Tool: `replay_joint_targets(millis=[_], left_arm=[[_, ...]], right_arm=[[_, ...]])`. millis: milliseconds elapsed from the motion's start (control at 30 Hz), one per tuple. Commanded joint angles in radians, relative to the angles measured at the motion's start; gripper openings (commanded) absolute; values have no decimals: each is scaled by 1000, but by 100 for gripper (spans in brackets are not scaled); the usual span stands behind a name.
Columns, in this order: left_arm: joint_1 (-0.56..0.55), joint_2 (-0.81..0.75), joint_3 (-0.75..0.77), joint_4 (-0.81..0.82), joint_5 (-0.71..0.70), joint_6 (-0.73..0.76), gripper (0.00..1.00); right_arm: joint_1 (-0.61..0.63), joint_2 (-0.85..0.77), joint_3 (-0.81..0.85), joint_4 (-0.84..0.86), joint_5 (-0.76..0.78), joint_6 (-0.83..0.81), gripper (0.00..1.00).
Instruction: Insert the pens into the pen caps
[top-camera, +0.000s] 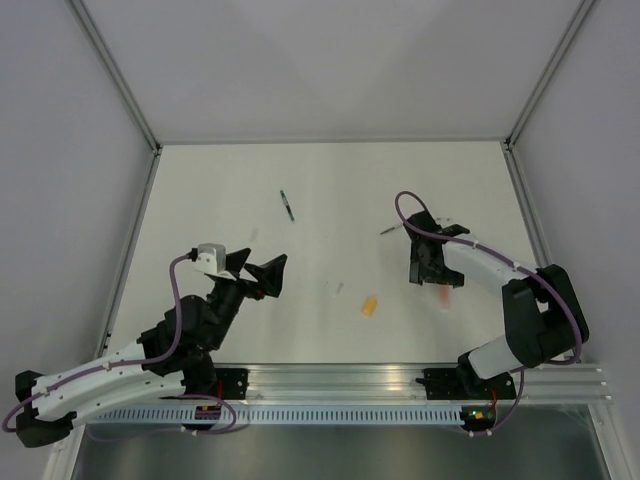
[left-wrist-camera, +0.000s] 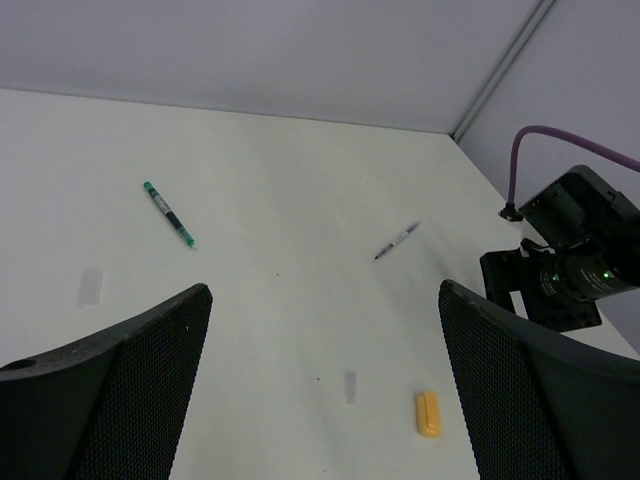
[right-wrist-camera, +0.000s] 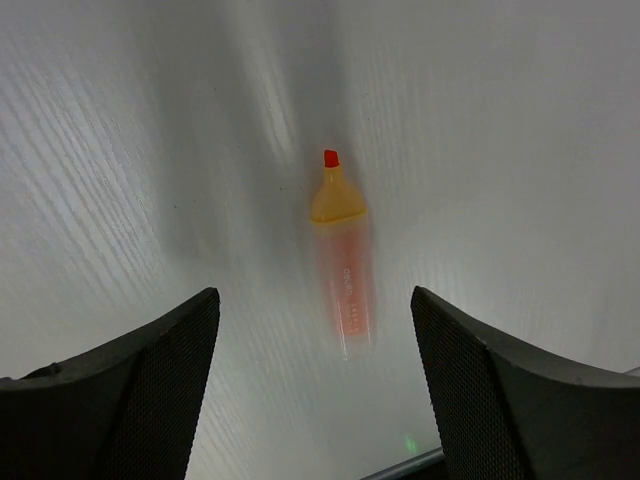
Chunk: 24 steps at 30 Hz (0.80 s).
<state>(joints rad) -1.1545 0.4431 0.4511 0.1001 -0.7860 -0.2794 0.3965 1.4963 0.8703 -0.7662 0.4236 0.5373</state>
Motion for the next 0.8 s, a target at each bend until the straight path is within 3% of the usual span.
replay_joint_targets(millis=[0,133,333,433,767], left_arm=[[-5,-21,-5,1,-15,-9,100],[-5,-29,-6,-7,-18,-12,100],[-4,-23,-9,1,-24,-10,100],[-4,-20,-11,6,-25,-7,100],[-5,-11,-28,44,-16,5,100]], right_arm=[[-57,-4,-30,34,-106,6,83],[-110,5,-71,99,-206,-7,79],[-154,27,-85,102,-190,-31,77],[-162,28,-93,119,-218,-40,71],[-163,-1,-119,156,-287,-53,36]])
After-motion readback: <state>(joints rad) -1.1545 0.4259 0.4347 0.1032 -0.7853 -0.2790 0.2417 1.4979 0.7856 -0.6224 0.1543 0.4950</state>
